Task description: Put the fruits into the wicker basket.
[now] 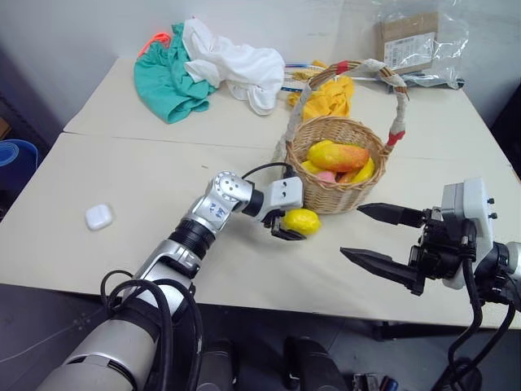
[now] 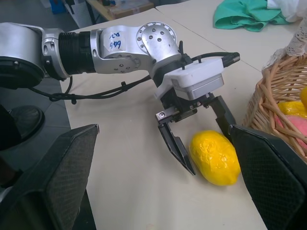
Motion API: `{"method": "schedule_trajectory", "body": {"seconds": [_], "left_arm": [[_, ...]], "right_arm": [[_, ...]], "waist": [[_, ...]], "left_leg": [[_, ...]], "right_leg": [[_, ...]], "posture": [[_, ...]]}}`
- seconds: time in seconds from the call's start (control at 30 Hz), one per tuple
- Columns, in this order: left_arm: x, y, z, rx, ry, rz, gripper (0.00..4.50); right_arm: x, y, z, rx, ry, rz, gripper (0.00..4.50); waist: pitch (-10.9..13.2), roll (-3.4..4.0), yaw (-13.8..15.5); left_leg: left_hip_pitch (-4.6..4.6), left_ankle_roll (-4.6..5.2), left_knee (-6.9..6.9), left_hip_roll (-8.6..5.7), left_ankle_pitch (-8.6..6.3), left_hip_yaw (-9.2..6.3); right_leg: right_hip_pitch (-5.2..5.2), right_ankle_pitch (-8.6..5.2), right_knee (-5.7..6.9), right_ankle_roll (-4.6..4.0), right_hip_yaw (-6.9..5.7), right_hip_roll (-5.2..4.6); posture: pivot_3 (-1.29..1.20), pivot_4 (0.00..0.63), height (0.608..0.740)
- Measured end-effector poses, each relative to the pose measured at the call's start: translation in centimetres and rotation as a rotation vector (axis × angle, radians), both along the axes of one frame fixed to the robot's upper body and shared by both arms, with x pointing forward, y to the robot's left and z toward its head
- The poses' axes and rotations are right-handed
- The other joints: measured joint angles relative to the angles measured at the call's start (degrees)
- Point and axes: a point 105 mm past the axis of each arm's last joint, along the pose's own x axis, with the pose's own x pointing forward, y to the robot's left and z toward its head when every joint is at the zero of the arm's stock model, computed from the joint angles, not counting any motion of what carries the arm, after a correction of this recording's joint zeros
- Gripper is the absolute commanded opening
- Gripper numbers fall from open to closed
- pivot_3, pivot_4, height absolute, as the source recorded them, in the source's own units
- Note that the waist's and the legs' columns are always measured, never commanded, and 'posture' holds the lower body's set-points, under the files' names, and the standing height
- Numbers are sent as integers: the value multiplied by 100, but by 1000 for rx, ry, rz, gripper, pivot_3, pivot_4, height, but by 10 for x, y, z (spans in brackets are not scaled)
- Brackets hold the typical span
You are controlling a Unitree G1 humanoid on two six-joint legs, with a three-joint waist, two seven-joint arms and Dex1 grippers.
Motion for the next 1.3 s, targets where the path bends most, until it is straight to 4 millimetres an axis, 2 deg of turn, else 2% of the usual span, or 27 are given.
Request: {"method": "schedule_trajectory", "body": {"seconds": [0.03,0.1,0.27,0.33,0.4,0.47,0.53,0.67,0.73,1.0,1.1,1.23,1.3], "left_arm": [[-2,3,2,6,9,-17,2703],[-6,5,9,-10,23,-44,2424],[-23,-2,60,-220,152,-101,2420],[-19,-9,91,-342,222,-61,2420],[-4,-22,127,-428,187,45,2420],[14,-33,151,-471,126,172,2420],[29,-37,151,-463,85,279,2420],[46,-36,111,-373,120,374,3732],[47,-36,103,-357,121,372,4376],[43,-21,114,-380,46,289,4448],[28,-7,128,-460,53,192,4448],[-27,43,154,-560,82,-55,4448],[-45,57,160,-542,79,-113,4448]], "right_arm": [[0,0,0,0,0,-2,4500],[0,0,0,0,-1,-3,4500],[1,0,2,0,-10,-2,4500],[1,1,2,1,-15,1,4500],[2,2,4,3,-26,6,4500],[2,3,6,3,-38,9,4500],[3,4,7,1,-44,14,4500],[3,6,3,0,-30,21,4500],[3,7,2,0,-24,26,4500],[9,4,6,-1,-65,-4,4500],[30,-6,8,-4,-94,-113,4500],[72,-35,8,27,-119,-364,4500],[89,-46,8,43,-126,-461,4500]], "waist": [[0,0,-2],[0,0,-2],[0,1,5],[0,0,18],[1,-1,24],[1,-1,20],[0,-1,11],[1,-2,-10],[1,-2,1],[1,-1,-1],[0,0,-23],[-1,3,-163],[-2,5,-156]], "left_leg": [[0,0,0,0,0,0],[0,0,0,1,0,0],[-4,0,6,0,1,-5],[-15,2,24,0,1,-18],[-15,8,37,-5,-3,-21],[-7,15,37,-12,-7,-19],[-5,17,34,-14,-8,-14],[-7,14,27,-14,-7,-6],[-10,13,27,-13,-6,-6],[-9,13,27,-14,-7,-5],[-8,11,27,-11,-5,-2],[-2,-43,7,-8,24,-3],[2,-42,6,-11,28,-2]], "right_leg": [[0,0,0,0,0,1],[-1,0,1,0,0,0],[1,0,2,0,1,-1],[1,1,3,2,-8,2],[8,5,2,10,-8,3],[19,6,-4,19,-5,2],[19,7,-7,23,-6,1],[-3,7,5,22,-13,7],[-5,7,4,22,-26,6],[-3,7,3,22,-39,-8],[-5,6,6,19,-22,-17],[-8,1,20,9,15,-48],[-7,1,19,8,14,-47]], "posture": [[0,150,740],[0,150,740],[0,150,740],[0,150,740],[0,150,740],[0,150,740],[0,150,740],[0,150,740],[0,150,740],[0,150,740],[0,150,740],[0,150,740],[0,150,740]]}}
